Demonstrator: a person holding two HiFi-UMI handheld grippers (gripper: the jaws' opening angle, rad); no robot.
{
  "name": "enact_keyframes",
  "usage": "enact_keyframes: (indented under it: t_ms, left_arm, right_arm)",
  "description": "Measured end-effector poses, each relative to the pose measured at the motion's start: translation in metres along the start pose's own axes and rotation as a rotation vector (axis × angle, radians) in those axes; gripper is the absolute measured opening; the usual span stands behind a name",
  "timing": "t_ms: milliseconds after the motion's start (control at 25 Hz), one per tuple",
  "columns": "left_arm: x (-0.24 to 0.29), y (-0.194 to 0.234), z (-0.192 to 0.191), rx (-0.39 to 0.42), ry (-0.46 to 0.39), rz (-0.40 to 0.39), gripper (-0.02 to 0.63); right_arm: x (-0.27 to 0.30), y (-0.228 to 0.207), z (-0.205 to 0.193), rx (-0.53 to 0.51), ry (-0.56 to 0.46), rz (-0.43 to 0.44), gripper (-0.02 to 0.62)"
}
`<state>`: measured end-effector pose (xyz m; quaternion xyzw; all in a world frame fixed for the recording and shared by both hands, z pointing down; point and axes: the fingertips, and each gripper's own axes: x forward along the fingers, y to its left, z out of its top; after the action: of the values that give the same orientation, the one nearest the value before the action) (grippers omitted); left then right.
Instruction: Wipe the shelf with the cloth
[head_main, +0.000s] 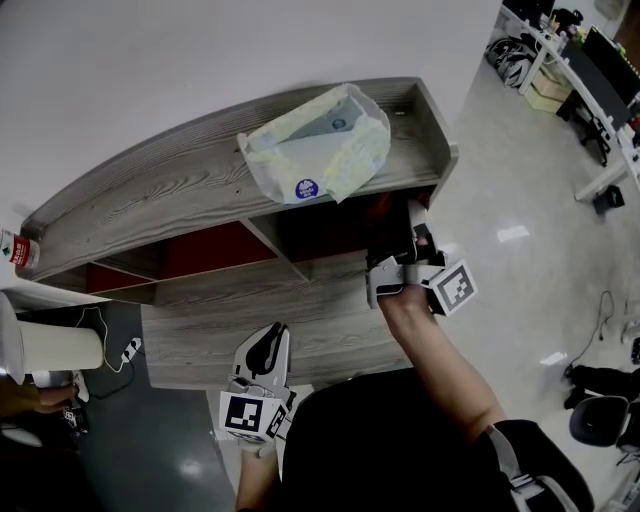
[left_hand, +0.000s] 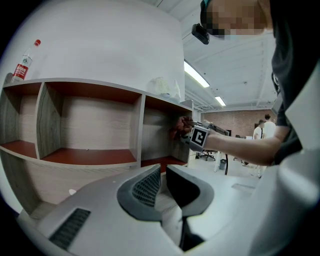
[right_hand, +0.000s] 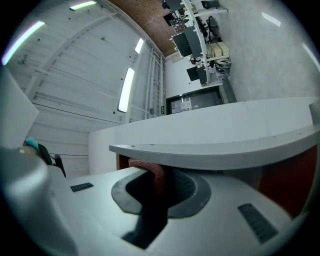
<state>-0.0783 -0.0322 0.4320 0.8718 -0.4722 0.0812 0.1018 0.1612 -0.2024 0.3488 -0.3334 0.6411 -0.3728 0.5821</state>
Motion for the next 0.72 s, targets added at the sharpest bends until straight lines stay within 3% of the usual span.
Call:
enact_keyframes:
  t_ms: [120, 320, 720]
  left_arm:
    - [0.000, -0.001, 0.000, 0.001, -0.005, -0.009, 0.043]
    - [0.000, -0.001, 0.001, 0.005, -0.007, -0.006, 0.043]
    - [-0.004, 0.005, 0.000, -0.007, 0.001, 0.018, 0.043]
  right_arm:
    - [0.011, 0.022, 0.000, -0.032, 0.002, 0.053, 0.044]
    - [0.022, 0.026, 0.002, -0.040, -0.006, 0.066, 0.044]
    - [0.036, -0.012, 0.005, -0.052, -0.033, -0.020, 0.046]
